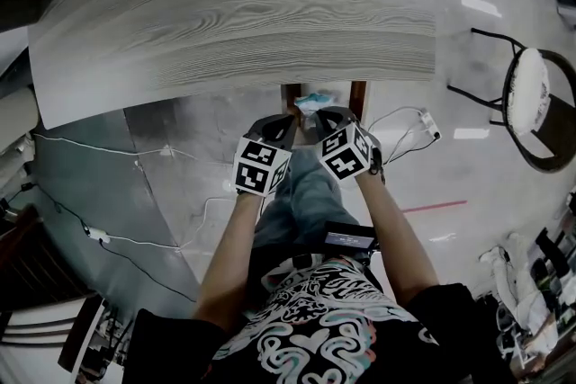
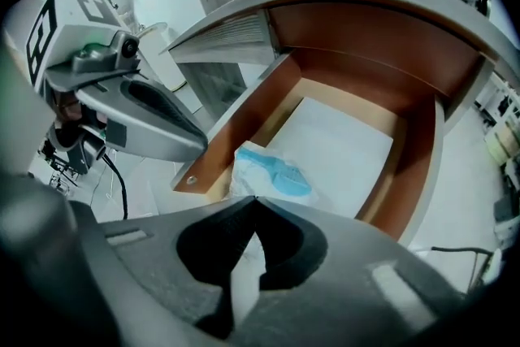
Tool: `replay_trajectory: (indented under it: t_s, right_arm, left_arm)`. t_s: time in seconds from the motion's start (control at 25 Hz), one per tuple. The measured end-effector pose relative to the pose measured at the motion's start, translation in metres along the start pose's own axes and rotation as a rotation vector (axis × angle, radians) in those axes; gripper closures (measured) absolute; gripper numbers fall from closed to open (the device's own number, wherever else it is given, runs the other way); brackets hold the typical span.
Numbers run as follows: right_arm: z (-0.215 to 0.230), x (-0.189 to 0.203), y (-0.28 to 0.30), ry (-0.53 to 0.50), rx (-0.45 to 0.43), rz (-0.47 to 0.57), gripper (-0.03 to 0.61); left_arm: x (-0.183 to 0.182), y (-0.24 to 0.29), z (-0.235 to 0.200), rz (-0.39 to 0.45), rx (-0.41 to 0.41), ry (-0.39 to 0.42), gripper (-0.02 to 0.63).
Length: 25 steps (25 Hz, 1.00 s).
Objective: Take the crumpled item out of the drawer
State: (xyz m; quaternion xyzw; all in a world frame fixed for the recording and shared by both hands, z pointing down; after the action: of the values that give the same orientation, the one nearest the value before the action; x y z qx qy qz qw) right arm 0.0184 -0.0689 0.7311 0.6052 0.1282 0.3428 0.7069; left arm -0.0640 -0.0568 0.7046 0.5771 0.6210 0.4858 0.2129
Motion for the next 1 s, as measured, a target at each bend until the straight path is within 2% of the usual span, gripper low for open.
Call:
replay_trajectory:
  t_s: [0.4,1.0]
  right_arm:
    - [0.0,-0.003,-0.014,0.004,0.036,0.029,0.571]
    - [-0.003,-0.021,-0.065,0.03,0.095,0.123,0.571]
  left_arm:
    - [-0.004,-0.007,0.003,0.0,-0.008,0.031,0.614]
    - [-0.033,-0.044,0.009,0.084,-0.036,0.043,0.614]
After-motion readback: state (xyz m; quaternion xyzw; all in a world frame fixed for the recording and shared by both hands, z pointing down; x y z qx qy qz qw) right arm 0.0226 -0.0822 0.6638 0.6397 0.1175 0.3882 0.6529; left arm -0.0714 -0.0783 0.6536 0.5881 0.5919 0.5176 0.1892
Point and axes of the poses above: the fingertips, and each gripper's own axes: y forward along the fingers, z to its right, x out of its underside, the point moved 4 cm from there along -y, backward along the fingers, and after that the axes turned 10 degrees about -z, right-handed, at the moved point
